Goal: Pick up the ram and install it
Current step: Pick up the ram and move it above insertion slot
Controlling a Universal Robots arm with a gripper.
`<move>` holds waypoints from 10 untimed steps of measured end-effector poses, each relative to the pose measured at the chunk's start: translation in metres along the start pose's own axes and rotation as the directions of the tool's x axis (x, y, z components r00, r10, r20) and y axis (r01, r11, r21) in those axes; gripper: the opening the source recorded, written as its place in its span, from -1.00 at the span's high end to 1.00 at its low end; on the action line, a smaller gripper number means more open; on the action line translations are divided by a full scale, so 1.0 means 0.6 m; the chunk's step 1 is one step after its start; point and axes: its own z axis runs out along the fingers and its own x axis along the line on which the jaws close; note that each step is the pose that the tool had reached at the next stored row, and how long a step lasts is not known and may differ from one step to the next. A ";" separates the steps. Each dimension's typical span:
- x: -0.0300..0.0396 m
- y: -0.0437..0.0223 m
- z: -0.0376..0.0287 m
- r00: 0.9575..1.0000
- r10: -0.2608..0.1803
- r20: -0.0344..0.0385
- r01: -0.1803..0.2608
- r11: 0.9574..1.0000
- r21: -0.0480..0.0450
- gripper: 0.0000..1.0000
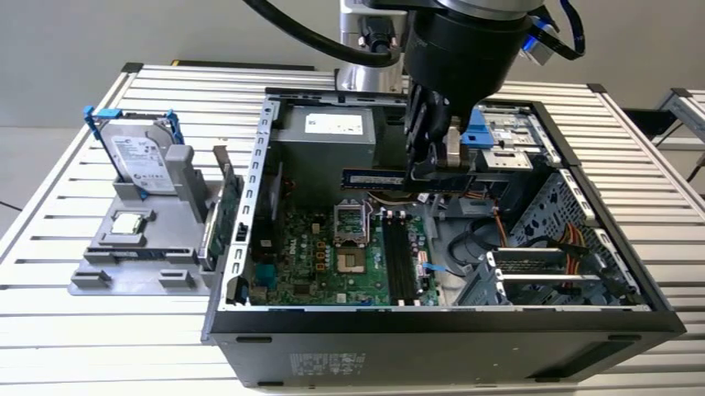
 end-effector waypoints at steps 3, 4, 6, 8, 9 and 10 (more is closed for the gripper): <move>-0.001 0.000 0.000 1.000 0.000 0.000 0.000 1.000 0.000 1.00; -0.001 0.000 0.000 1.000 0.000 0.000 0.000 1.000 0.000 1.00; -0.003 0.000 0.000 1.000 0.000 0.000 0.000 1.000 0.000 1.00; -0.007 -0.003 0.000 1.000 0.000 0.000 0.000 1.000 0.000 1.00; -0.008 -0.004 0.000 1.000 0.000 0.000 0.000 1.000 0.000 1.00; -0.009 -0.005 0.000 1.000 0.000 0.000 0.000 1.000 0.000 1.00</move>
